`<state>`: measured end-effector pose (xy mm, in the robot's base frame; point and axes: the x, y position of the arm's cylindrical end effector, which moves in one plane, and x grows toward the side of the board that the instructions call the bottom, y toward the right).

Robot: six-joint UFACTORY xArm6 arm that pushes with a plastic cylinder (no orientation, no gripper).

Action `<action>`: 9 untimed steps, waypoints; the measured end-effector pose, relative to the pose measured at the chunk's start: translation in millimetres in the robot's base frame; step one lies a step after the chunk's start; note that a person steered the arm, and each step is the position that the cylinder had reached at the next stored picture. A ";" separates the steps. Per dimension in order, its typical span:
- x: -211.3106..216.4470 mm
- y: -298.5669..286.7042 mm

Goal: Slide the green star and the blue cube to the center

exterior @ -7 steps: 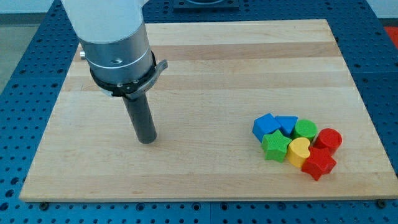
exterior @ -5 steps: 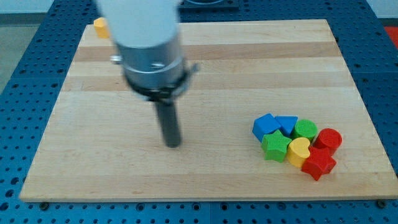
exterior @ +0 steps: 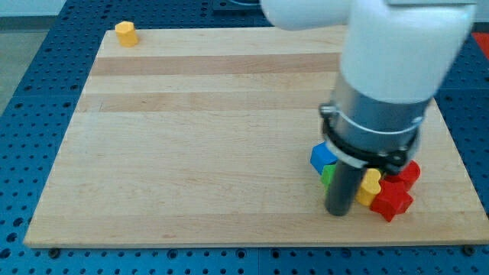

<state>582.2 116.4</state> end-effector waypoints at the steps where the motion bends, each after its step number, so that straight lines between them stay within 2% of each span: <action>1: -0.3 1.1; 4: -41.9 0.7; 8: -160.4 -56.2; 9: -167.1 -54.1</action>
